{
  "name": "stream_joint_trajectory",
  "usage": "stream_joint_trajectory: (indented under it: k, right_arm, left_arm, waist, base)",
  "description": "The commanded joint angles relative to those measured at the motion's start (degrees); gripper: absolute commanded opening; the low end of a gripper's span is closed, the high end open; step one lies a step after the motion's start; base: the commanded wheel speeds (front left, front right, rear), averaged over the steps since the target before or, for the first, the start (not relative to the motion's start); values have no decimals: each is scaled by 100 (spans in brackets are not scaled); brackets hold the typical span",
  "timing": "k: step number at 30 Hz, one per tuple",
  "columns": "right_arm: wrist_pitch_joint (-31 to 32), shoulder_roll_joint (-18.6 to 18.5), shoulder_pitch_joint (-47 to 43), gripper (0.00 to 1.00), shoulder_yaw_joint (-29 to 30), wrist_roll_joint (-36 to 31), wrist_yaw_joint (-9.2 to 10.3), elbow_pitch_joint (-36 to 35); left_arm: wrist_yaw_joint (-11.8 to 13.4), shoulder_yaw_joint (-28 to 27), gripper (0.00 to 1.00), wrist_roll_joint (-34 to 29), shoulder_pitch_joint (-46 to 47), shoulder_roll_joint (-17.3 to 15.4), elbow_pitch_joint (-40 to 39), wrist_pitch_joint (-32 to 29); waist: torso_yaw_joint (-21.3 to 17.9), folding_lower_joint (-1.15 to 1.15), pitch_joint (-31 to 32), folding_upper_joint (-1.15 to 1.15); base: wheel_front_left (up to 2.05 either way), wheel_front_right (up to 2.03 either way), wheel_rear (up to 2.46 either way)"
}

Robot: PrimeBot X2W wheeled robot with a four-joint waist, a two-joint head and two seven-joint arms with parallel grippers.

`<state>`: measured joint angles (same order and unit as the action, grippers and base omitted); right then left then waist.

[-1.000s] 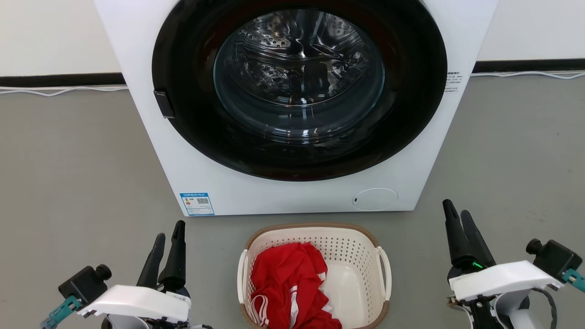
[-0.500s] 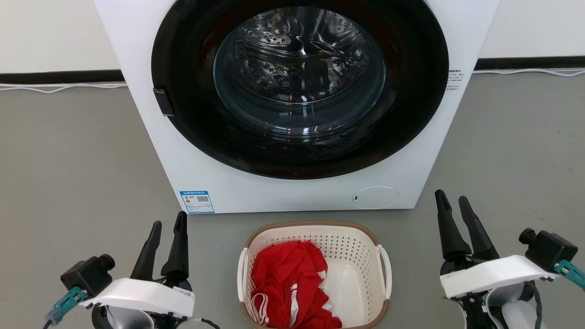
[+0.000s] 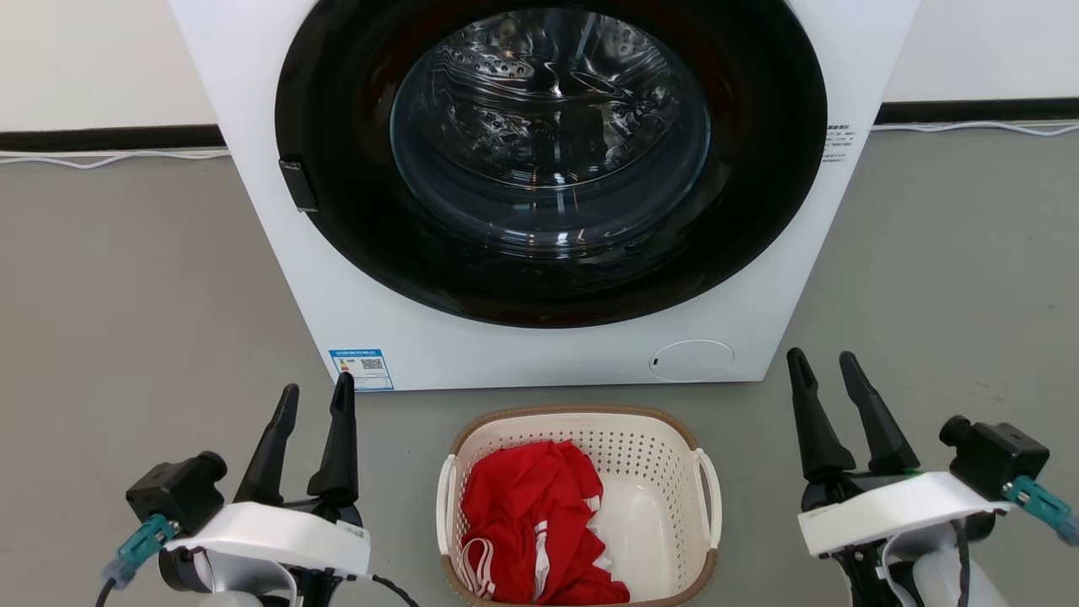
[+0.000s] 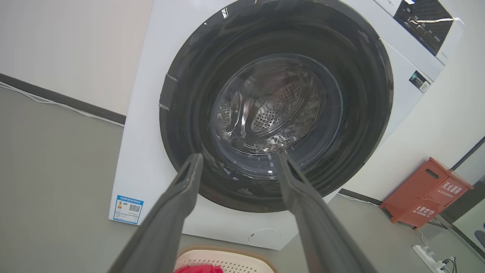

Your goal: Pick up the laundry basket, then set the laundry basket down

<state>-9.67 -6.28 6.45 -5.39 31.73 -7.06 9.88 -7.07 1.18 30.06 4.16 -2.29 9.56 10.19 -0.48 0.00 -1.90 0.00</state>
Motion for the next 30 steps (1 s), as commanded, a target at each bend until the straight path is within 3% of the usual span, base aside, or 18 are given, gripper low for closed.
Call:
stream_joint_trajectory:
  k: [1, 25, 30]
  right_arm:
    - [-120, -57, 310, 100, -117, -176, -34, -217]
    - [-523, -72, 439, 100, -208, -1702, -43, -271]
    - [-532, -66, 449, 100, -196, -1740, -43, -264]
  left_arm:
    - [-33, -109, 100, -181, 292, -55, -191, 68]
    - [-42, -30, 100, -1668, 430, -65, -257, 471]
    - [-42, -38, 100, -1682, 440, -64, -244, 481]
  waist:
    - [0, 0, -3, 0]
    - [-5, 0, -64, 0]
    - [-8, 0, -70, 0]
  base:
    - [0, 0, 0]
    - [0, 0, 0]
    - [0, 0, 0]
